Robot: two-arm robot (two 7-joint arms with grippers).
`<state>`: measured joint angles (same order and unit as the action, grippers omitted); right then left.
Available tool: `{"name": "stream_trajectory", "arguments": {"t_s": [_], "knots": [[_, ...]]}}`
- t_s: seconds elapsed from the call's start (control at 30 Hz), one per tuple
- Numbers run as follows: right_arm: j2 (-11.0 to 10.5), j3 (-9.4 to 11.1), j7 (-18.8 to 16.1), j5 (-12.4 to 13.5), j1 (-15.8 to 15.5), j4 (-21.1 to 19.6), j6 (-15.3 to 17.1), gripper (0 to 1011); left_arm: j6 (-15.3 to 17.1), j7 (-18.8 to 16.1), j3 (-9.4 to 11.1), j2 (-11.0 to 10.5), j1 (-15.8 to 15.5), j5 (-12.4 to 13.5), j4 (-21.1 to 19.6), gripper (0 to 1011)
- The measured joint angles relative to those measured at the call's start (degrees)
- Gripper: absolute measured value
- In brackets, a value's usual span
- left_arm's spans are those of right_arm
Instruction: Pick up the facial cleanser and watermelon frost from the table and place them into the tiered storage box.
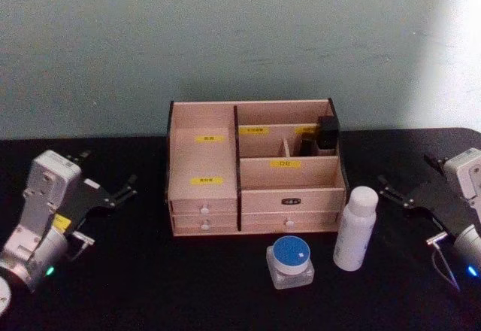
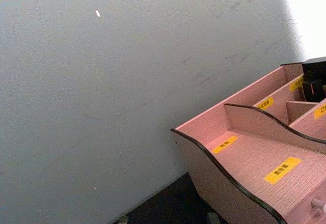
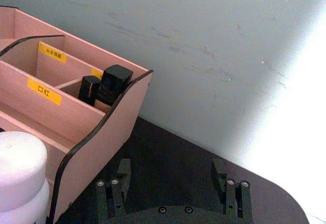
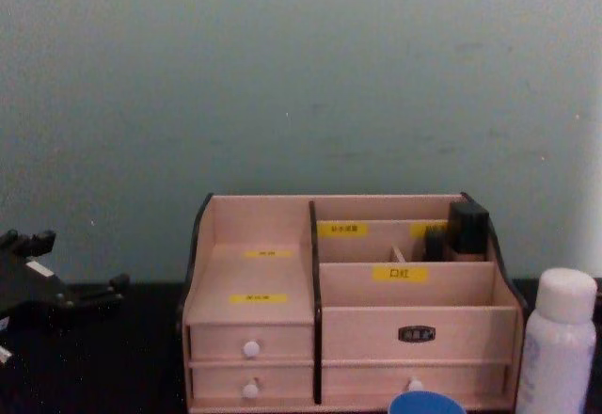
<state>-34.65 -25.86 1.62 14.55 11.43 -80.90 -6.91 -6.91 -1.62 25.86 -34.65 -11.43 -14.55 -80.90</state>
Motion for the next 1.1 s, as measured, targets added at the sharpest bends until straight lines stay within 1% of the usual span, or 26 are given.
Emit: {"name": "stream_trajectory", "arguments": {"t_s": [1.1], "knots": [[0.0, 0.0, 0.0, 0.0, 0.0, 0.0, 0.0, 1003, 0.0, 0.0, 0.0, 0.0, 0.0, 0.0, 0.0, 1001]]}}
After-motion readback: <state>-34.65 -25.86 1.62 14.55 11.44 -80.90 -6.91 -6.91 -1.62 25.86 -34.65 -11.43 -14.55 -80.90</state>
